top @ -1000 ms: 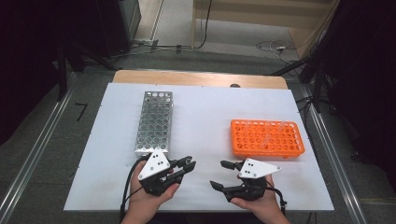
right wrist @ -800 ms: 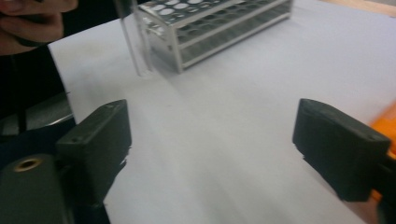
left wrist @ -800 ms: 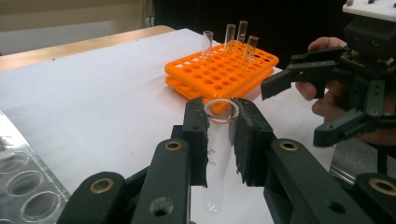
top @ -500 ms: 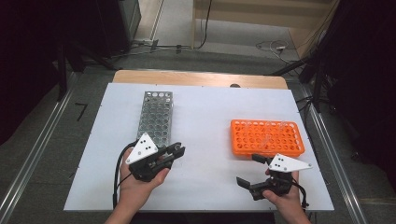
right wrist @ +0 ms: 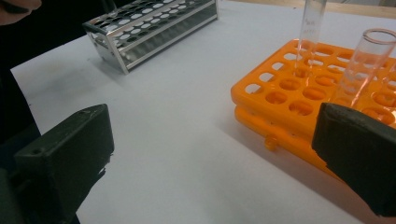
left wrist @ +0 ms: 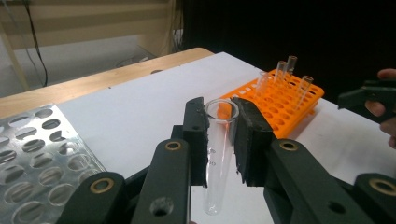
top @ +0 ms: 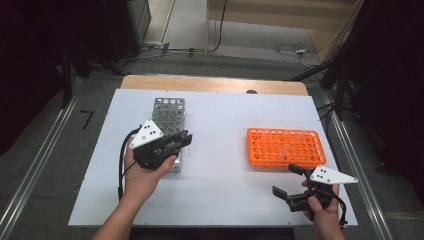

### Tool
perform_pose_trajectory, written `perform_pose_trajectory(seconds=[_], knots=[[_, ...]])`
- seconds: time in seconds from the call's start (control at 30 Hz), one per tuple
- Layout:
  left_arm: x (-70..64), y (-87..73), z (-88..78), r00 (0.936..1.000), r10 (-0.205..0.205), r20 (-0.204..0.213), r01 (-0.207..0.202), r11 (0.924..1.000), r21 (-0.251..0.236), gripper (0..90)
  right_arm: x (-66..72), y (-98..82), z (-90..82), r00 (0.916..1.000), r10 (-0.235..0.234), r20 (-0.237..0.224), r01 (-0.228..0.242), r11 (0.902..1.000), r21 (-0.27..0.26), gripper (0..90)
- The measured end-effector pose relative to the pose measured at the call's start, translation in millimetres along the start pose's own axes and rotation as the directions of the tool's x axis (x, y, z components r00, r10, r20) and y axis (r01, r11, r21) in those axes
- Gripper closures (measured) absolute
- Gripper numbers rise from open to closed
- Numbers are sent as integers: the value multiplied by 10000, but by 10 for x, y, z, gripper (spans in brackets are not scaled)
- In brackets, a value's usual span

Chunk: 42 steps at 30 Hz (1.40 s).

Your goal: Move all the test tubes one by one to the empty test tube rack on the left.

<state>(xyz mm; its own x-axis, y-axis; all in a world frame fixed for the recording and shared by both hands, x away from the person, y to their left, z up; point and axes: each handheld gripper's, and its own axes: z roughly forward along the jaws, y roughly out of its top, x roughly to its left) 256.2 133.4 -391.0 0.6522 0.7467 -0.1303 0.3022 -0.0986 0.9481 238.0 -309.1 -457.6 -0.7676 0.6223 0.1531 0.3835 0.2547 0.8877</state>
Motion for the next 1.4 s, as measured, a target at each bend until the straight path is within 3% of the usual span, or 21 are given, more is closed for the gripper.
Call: perform_pose_trajectory(seconds=[0.27, 0.77, 1.4], knots=[[240, 124, 158, 9991, -25, -431, 28, 10000, 80, 765, -87, -36, -64, 9992, 201, 334, -199, 9998, -85, 0], [620, 304, 364, 9947, -344, -970, 342, 9994, -33, 764, -139, -53, -71, 9992, 283, 293, -281, 9996, -65, 0], [972, 499, 664, 9864, -581, -1538, 572, 9983, -99, 764, -158, -66, -67, 9991, 278, 308, -278, 9996, -16, 0]])
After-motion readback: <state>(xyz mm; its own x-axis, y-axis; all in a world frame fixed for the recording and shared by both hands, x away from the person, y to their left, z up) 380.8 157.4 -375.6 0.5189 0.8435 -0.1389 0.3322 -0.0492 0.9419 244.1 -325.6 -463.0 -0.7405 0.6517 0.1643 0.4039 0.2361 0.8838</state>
